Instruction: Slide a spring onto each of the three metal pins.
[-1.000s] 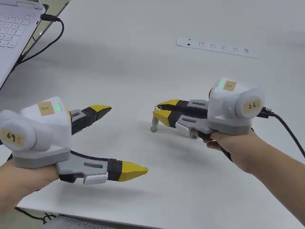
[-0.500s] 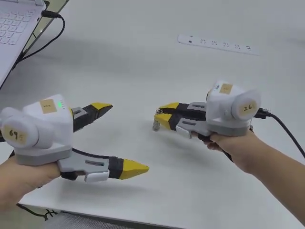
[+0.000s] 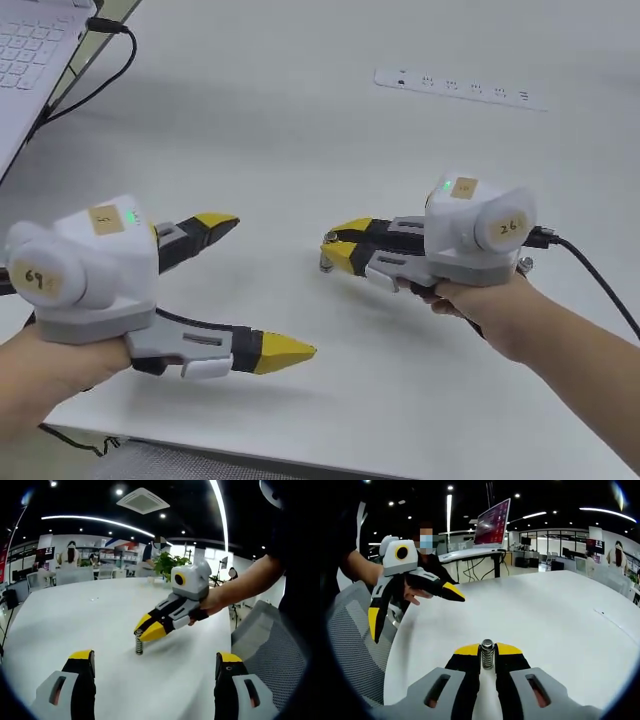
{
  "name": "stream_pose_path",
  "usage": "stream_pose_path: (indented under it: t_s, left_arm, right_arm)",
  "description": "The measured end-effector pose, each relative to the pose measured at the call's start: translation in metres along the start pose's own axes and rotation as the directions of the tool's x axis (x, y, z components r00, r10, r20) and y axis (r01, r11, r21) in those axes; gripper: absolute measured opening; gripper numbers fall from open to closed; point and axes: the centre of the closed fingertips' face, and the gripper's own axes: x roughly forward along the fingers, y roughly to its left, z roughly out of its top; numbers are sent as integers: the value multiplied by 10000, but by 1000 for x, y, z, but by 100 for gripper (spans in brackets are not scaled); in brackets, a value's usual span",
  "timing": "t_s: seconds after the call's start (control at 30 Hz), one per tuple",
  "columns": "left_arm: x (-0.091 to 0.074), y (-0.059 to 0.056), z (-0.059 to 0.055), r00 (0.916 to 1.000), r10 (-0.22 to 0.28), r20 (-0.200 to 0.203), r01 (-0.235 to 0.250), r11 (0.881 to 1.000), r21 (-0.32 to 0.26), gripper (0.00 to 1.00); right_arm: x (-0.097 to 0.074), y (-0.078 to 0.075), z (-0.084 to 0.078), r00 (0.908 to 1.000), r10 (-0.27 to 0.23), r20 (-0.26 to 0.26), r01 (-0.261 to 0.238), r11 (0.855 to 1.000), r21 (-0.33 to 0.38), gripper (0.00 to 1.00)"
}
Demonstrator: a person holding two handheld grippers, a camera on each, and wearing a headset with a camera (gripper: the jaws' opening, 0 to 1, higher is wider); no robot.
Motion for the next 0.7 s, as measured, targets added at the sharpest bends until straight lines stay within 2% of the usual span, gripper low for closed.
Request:
stream_pose_path:
  t_s: [0.37,0.47,0.7]
  left_arm:
    - [4,-1,5,10000,-44,15,43,10000,84,98]
    - [5,0,7,10000,-20,52,19,9999,110,98]
    - [9,4,14,10000,-29,70,28,9998,217,97]
  right_arm:
    - [0,3,-1,9999,46,-166,-43,9999,159,9]
    - [-1,0,0,10000,-30,-46,33,9986,533,12]
    - [-3,1,4,10000,-6,-79,9,9990,454,14]
